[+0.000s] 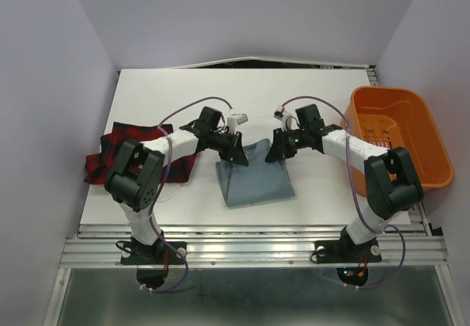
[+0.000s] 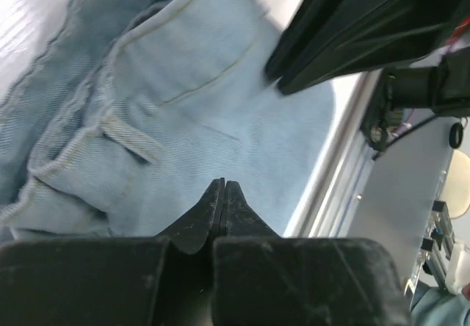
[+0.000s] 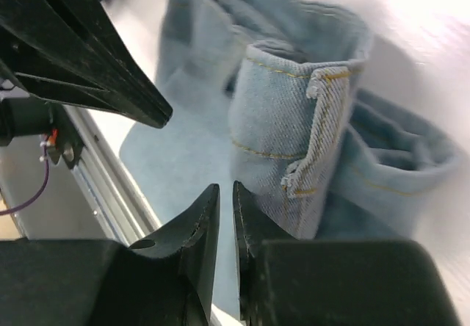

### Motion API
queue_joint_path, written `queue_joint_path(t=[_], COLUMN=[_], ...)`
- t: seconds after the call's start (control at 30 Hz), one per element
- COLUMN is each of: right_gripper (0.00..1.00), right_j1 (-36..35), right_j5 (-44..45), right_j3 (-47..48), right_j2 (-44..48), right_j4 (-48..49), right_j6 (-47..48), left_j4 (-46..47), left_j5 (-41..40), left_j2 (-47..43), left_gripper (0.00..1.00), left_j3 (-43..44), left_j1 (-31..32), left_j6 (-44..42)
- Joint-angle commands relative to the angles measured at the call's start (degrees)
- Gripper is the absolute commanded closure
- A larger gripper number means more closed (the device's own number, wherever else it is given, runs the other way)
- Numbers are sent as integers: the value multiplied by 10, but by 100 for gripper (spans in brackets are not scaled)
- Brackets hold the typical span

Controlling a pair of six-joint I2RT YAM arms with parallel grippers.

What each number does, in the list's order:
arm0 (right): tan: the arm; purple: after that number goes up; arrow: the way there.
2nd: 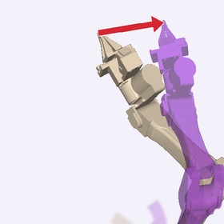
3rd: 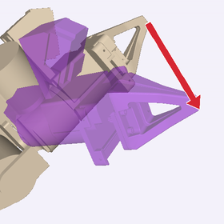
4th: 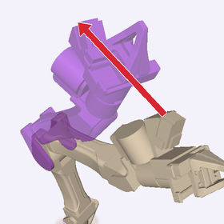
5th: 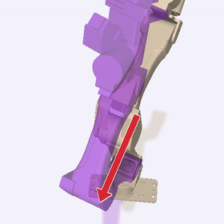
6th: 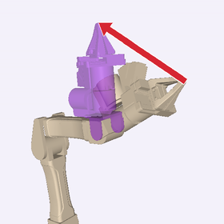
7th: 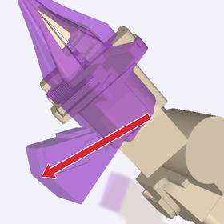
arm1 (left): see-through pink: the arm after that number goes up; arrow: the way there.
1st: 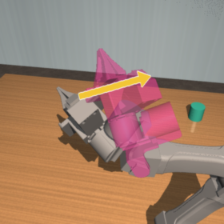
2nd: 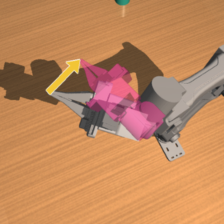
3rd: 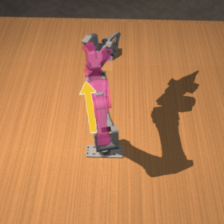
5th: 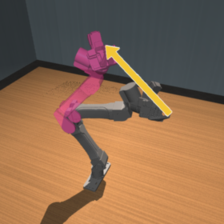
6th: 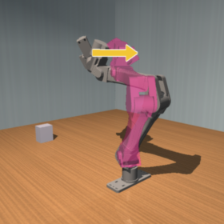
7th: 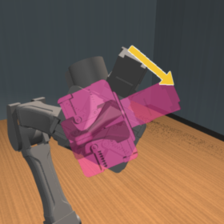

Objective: Fold and stack the skirts
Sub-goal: Fold the skirt

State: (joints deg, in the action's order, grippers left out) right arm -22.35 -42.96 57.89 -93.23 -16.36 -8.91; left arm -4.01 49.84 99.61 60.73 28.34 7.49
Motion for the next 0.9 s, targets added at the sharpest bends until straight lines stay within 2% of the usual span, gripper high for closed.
queue_joint_path(t=[0.0, 0.2, 0.37, 0.5, 0.57, 0.6, 0.63, 0.67, 0.7, 0.73, 0.77, 0.87], right_gripper=[81, 81, 81, 78, 72, 70, 66, 63, 57, 44, 39, 32], right_j1=[51, 70, 70, 70, 70, 70, 70, 70, 70, 70, 70, 70], right_j5=[36, 54, 89, 75, 66, 63, 56, 52, 43, 26, 19, -25], right_j3=[-3, -15, -30, -30, -7, 5, 33, 47, 59, 70, 83, 80], right_j2=[-28, -77, -114, -102, -88, -72, -64, -55, -35, -22, -12, 23], right_j4=[29, 43, 63, 60, 49, 43, 25, 14, 5, -9, -12, -12], right_j6=[31, 41, 47, 43, 43, 42, 44, 43, 43, 34, 27, -1], left_j4=[45, 33, 2, -17, -38, -49, -59, -59, -59, -63, -67, -88], left_j5=[-31, -58, -88, -85, -81, -86, -93, -105, -106, -110, -121, -119], left_j2=[64, 138, 153, 168, 166, 162, 146, 135, 124, 102, 89, 45], left_gripper=[100, 100, 100, 100, 88, 77, 72, 63, 59, 54, 43, 32], left_j3=[24, 58, 71, 111, 141, 171, 184, 193, 205, 210, 214, 205], left_j1=[-18, -48, -60, -62, -51, -44, -34, -32, -31, -32, -32, -36], left_j6=[24, 28, -8, -53, -84, -122, -135, -140, -139, -139, -140, -143])
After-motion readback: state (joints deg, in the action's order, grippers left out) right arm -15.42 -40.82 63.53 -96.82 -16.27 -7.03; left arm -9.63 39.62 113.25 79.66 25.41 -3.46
